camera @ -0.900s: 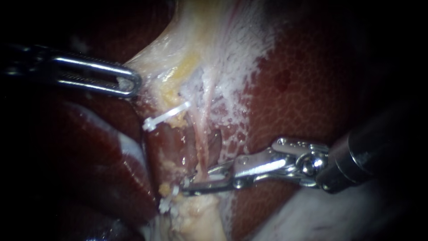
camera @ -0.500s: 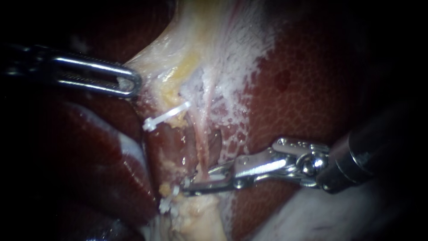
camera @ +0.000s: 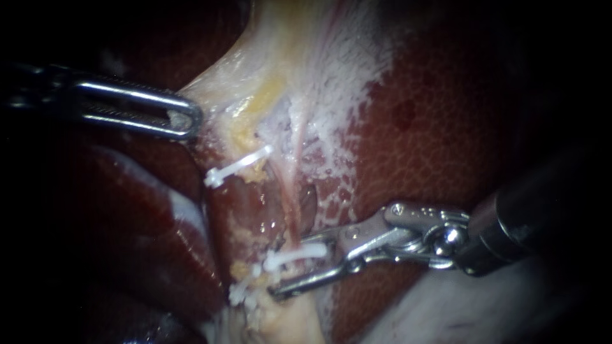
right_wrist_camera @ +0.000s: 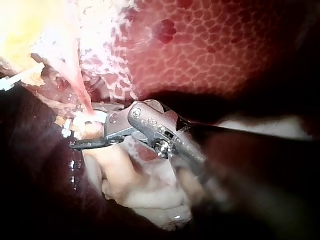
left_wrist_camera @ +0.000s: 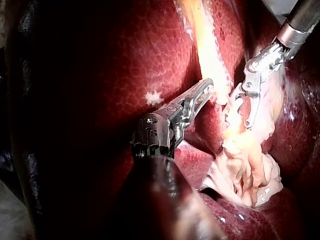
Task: Going back first clip right tube
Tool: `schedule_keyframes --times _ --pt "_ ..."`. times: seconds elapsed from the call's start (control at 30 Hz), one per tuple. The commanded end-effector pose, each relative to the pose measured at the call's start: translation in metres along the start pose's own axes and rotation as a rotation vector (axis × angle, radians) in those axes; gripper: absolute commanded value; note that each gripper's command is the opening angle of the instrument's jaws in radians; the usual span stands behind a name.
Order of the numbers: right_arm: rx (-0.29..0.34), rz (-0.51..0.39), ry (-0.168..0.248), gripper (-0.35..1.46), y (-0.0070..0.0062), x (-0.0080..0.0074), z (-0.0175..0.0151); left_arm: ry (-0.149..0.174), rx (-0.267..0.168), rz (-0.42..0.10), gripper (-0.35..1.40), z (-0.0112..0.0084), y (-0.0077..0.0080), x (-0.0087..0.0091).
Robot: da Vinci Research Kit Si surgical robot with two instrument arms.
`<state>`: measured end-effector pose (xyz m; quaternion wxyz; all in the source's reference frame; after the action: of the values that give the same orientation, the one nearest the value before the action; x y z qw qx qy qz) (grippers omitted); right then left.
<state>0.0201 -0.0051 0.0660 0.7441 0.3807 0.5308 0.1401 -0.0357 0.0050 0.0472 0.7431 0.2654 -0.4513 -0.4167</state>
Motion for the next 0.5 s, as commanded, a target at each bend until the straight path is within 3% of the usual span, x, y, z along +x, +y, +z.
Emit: schedule_keyframes --times 0.03,0.3,0.5 --pt "-0.002 -0.023 -0.001 0.60 0.0001 0.0001 0.0000 0.000 0.000 0.000 -0.35 0.0000 -0.0001 0.0000" --pt "-0.003 -0.085 -0.005 0.60 0.0003 0.0005 -0.0003 0.000 -0.001 0.000 -0.35 0.0000 -0.0001 0.0000" --pt "0.003 -0.083 -0.005 0.60 0.0000 0.0007 -0.0014 0.000 -0.001 0.000 -0.35 0.0000 -0.0001 0.0000"
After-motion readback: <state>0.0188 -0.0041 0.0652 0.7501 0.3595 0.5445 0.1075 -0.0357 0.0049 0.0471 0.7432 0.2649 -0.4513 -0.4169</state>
